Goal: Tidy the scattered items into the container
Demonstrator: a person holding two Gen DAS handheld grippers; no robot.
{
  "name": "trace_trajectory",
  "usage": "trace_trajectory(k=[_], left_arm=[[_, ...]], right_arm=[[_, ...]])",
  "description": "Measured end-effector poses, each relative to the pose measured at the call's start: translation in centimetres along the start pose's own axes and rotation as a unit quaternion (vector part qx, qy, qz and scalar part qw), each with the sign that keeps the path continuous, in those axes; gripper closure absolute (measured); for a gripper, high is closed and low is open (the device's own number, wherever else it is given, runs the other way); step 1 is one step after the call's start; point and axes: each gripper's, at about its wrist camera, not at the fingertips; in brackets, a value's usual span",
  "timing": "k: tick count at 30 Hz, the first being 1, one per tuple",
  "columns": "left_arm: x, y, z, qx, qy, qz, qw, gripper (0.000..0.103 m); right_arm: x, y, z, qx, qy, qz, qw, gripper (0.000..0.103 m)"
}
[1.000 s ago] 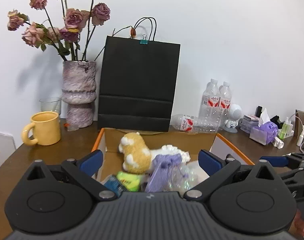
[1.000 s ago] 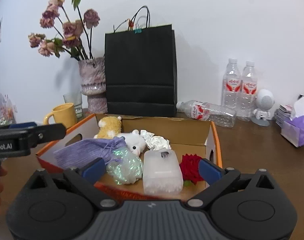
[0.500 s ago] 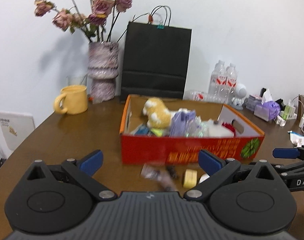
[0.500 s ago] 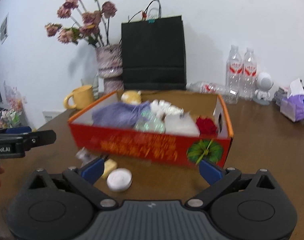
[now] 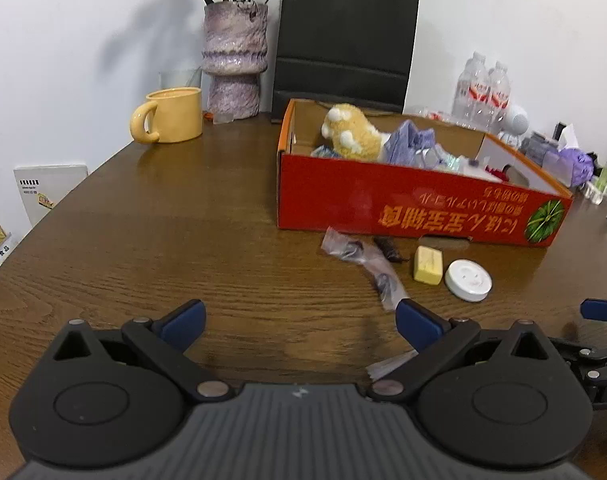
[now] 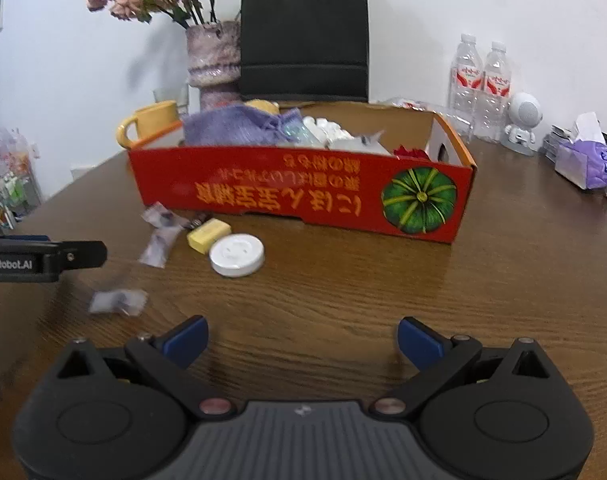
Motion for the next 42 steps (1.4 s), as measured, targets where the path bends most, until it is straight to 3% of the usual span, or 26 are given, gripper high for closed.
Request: trace_trajectory(k=[5, 16, 42], left_arm=[[1.6, 0.1, 0.3, 0.003, -0.028, -0.019, 0.9994, 0.000], [4.6, 0.7, -1.0, 0.018, -0.024, -0.030, 0.9991, 0.000], [4.7, 0.7, -1.0, 0.019, -0.025, -0.030, 0.9991, 0.000]], right_arm=[[0.9, 0.4, 0.0, 0.001, -0.007, 0.021, 1.000, 0.000], [3.8, 1.7, -1.6, 0.019, -0.007, 0.047, 0.999, 0.000], [4.2, 1.8, -1.8, 0.019, -0.007, 0.049, 0.999, 0.000]])
Point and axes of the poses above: each gripper's, at about its wrist camera, not at the fingertips, and x roughly the way its jaws point, y to its right, z to its underside, and after that the axes turned 7 degrees about y, right-handed
